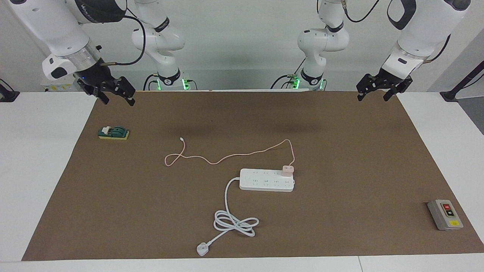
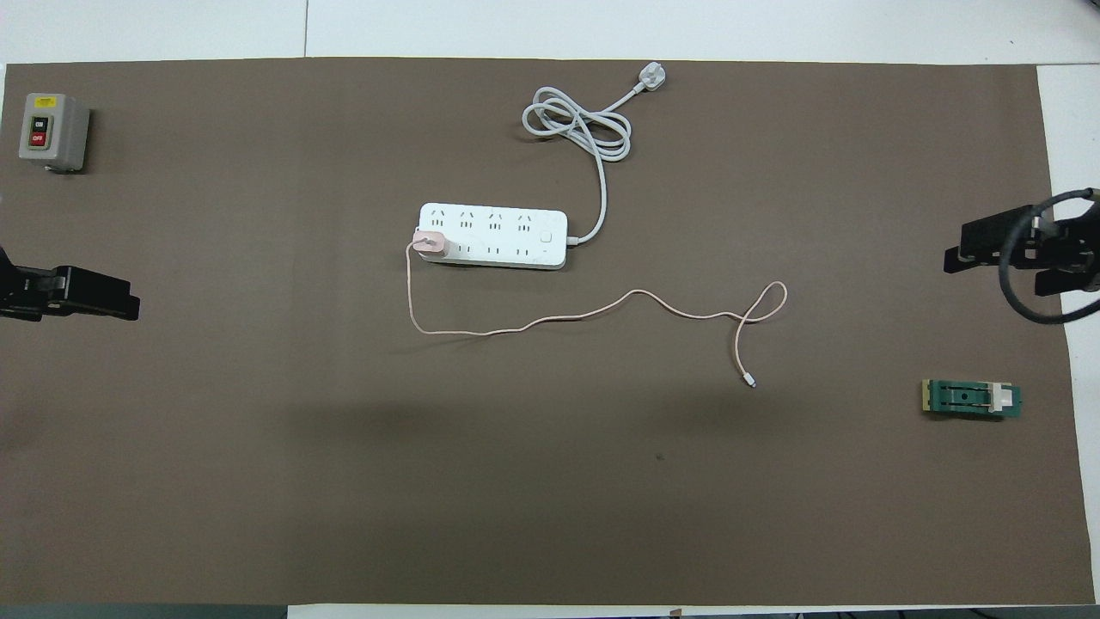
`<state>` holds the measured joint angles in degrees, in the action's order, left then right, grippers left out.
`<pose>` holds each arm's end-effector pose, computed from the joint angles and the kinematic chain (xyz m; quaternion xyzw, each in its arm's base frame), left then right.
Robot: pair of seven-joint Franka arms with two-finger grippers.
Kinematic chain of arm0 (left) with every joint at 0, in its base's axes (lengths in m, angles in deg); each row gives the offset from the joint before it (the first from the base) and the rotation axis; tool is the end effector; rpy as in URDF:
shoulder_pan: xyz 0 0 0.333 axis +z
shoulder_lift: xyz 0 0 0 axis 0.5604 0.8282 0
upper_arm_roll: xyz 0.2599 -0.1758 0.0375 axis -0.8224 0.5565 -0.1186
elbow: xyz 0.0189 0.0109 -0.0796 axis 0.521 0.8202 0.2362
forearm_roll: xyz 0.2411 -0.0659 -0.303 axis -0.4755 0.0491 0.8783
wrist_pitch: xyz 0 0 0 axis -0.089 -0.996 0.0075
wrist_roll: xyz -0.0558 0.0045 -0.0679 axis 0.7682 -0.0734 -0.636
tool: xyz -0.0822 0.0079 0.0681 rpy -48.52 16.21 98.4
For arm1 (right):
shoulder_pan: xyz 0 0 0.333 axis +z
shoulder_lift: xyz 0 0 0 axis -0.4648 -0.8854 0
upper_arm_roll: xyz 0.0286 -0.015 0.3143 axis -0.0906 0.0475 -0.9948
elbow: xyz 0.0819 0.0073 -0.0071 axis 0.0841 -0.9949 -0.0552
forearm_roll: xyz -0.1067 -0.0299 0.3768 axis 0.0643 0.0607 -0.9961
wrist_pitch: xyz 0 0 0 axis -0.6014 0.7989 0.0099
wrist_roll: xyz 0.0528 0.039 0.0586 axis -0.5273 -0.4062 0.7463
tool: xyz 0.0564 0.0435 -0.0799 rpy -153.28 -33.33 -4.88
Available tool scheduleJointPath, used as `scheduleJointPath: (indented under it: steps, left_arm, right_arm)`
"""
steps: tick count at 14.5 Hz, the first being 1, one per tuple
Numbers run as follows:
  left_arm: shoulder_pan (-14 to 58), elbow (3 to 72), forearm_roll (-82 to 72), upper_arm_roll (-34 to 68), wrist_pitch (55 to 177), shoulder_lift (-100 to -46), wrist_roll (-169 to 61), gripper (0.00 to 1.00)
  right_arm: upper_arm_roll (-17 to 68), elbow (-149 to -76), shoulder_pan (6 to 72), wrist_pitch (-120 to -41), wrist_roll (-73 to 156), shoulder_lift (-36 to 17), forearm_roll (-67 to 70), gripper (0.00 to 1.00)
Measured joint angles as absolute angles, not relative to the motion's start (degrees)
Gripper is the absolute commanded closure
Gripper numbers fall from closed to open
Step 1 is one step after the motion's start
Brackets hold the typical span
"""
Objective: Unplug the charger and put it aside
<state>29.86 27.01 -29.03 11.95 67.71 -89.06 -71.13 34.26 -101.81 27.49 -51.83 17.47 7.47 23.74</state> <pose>0.5188 -0.0237 0.6076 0.9989 -0.0364 -0.0277 0.0143 0.5423 -0.0011 0.6150 -0.9849 0.1544 0.0332 0.0708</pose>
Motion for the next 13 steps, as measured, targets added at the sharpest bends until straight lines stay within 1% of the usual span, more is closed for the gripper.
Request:
scheduleJointPath:
  steps: [2, 5, 10, 12, 13]
  left_arm:
    - [29.76, 27.01, -29.03, 12.12, 67.65, -89.06, -71.13, 0.0]
    - [28.21, 27.88, -29.02, 12.29, 68.32, -89.2, -65.14, 0.0]
    - [21.28, 33.32, -29.04, 12.89, 81.14, -89.14, -33.81, 0.0]
    - [19.71, 33.93, -29.04, 12.87, 85.31, -87.5, -19.82, 0.0]
    - [18.76, 33.7, -29.26, 12.88, 86.95, -85.78, -12.47, 0.0]
  right_arm:
    - [30.98, -102.14, 28.05, -51.86, 6.27, 7.43, 23.18, 0.0]
    - [29.74, -103.7, 29.6, -54.17, -8.78, 6.22, 18.44, 0.0]
    - [29.67, -110.43, 33.73, -65.2, -28.4, 3.28, 8.9, 0.0]
    - [29.7, -113.29, 33.99, -69.17, -30.68, 3.2, 5.92, 0.0]
    - [29.82, -114.69, 33.98, -71.39, -31.29, 3.18, 4.67, 0.0]
